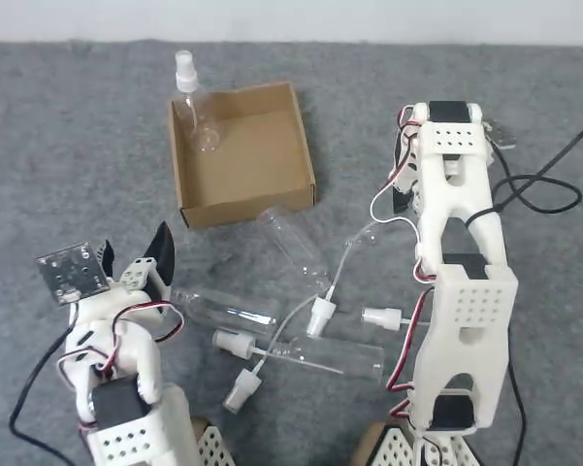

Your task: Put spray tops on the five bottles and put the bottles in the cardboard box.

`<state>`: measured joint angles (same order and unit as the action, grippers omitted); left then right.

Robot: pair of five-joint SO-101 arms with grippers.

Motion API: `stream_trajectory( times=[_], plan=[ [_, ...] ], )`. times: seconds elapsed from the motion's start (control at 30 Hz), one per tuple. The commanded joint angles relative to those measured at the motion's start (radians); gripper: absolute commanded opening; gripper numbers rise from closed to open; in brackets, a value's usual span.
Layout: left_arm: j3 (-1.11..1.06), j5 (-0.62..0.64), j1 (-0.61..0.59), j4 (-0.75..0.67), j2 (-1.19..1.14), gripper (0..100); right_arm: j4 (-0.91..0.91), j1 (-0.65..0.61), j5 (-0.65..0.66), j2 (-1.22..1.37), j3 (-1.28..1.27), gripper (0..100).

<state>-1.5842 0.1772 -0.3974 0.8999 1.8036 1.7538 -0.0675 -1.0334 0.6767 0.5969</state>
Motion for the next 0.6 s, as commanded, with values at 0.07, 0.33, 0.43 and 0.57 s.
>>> stream_trajectory(
  times=[0.07, 0.33, 0.43, 0.57],
  plan=[
    [0.008, -0.008, -0.003, -0.008, 0.020, 28, 0.038, 0.005, -0.014, -0.088, 0.008, 1.0],
    [0.008, -0.009, -0.003, -0.008, 0.020, 28, 0.025, 0.007, -0.014, -0.088, 0.008, 1.1],
    [0.008, -0.009, -0.003, -0.008, 0.020, 28, 0.025, 0.005, -0.012, -0.088, 0.008, 1.1],
    [0.008, -0.009, -0.003, -0.008, 0.020, 28, 0.025, 0.004, -0.014, -0.088, 0.008, 6.9]
  ],
)
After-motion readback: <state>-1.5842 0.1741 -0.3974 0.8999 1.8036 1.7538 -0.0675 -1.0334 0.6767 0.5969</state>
